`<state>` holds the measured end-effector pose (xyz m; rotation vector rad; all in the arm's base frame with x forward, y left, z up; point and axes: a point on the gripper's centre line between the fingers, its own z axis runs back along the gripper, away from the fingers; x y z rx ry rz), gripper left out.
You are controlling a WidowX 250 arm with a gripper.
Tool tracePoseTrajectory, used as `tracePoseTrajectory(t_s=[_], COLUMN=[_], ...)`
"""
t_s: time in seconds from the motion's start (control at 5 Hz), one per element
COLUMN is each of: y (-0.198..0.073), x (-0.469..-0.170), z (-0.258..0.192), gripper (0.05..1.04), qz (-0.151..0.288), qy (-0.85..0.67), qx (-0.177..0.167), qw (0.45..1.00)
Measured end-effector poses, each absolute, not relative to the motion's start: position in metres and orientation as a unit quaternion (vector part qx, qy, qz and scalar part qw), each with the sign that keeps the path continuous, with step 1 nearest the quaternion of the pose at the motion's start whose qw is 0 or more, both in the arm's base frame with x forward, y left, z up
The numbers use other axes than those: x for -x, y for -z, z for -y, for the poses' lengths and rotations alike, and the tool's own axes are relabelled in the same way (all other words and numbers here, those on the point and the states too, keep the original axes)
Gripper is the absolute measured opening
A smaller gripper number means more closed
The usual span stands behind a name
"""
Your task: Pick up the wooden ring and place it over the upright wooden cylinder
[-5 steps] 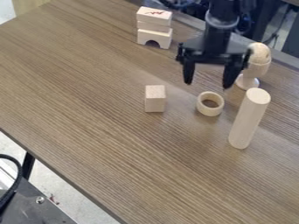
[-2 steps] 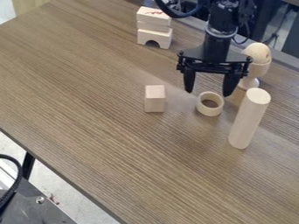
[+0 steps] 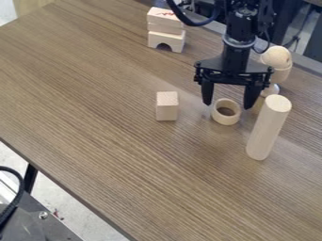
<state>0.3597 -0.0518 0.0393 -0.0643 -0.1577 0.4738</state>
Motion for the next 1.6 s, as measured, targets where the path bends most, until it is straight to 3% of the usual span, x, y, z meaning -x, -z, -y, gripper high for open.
tracePoseTrajectory(t_s=[0.4, 0.6, 0.8, 1.0, 1.4, 1.6], y=[-0.025, -0.022, -0.024, -0.034, -0.098, -0.11], x=[-0.36, -0.361, -0.361, -0.367, -0.4, -0.405], z=[0.056, 0.057, 0.06, 0.069, 0.101, 0.107], gripper=[0.957, 0.777, 0.775, 0.775, 0.775, 0.775], qz=[0.055, 0.042, 0.035, 0.042, 0.106, 0.123], qy=[-0.228, -0.227, -0.219, -0.213, -0.195, -0.191], qx=[0.029, 0.019, 0.018, 0.026, 0.068, 0.069], qw=[0.972, 0.973, 0.975, 0.976, 0.973, 0.971])
